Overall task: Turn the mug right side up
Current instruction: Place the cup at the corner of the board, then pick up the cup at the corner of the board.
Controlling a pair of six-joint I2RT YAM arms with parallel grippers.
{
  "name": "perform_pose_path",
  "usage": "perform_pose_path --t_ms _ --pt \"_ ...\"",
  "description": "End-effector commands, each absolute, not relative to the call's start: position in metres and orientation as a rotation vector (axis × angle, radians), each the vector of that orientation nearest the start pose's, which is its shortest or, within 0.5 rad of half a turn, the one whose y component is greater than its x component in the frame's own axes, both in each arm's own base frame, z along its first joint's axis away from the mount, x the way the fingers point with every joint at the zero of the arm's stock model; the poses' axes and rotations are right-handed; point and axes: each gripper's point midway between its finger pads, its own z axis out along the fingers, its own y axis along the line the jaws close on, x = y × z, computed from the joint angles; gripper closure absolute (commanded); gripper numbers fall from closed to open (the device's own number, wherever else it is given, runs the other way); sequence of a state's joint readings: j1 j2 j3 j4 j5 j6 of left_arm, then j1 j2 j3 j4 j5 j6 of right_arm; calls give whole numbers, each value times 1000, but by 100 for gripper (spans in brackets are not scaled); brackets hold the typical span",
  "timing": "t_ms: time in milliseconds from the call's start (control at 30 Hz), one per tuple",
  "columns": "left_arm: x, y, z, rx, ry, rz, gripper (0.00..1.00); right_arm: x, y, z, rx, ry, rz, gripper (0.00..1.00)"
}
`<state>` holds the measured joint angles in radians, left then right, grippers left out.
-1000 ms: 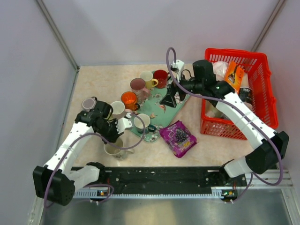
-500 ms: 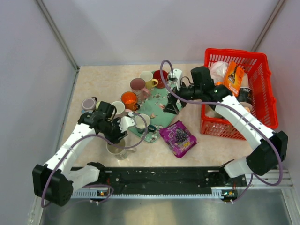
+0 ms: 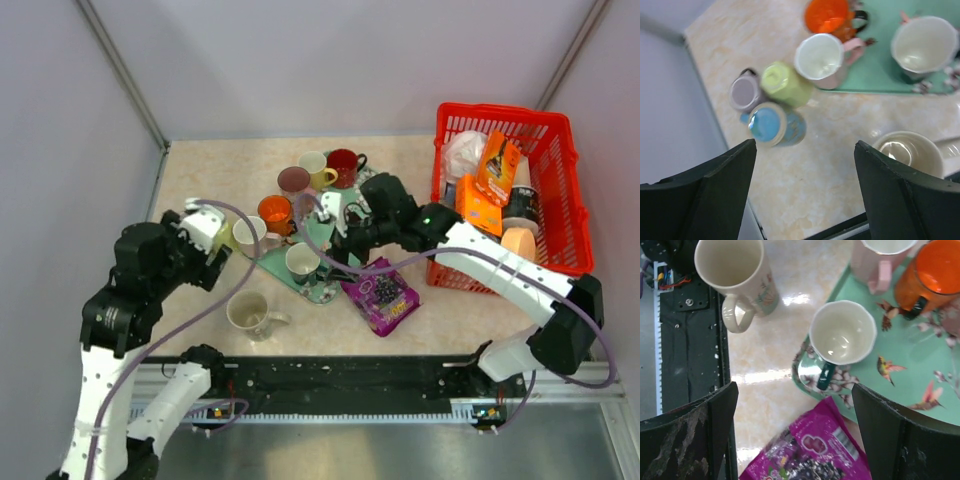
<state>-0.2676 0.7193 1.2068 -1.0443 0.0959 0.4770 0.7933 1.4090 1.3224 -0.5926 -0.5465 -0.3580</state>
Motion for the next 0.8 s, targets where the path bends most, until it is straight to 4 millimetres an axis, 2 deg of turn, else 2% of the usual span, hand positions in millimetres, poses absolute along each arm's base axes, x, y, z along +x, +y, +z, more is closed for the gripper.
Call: perform_pose_path --t_ms 0,100,167,267,400,600,767 --pt "201 -5 326 274 1998 115 16 195 360 225 -1577 1685 838 5" --pt "185 7 337 27 1993 49 15 171 388 213 -1670 1662 847 6" --pt "174 1 336 -21 2013 -14 16 166 404 195 -1690 1709 798 7" --pt "163 6 340 -67 1978 0 16 151 418 177 -1719 1733 799 7" --pt "156 29 339 -155 1933 128 16 135 437 161 -1763 1704 779 9" --pt "140 39 345 -240 1890 188 19 130 460 132 -1752 1774 762 14" --pt "131 29 336 -315 1894 105 19 130 472 115 -1782 1768 743 20"
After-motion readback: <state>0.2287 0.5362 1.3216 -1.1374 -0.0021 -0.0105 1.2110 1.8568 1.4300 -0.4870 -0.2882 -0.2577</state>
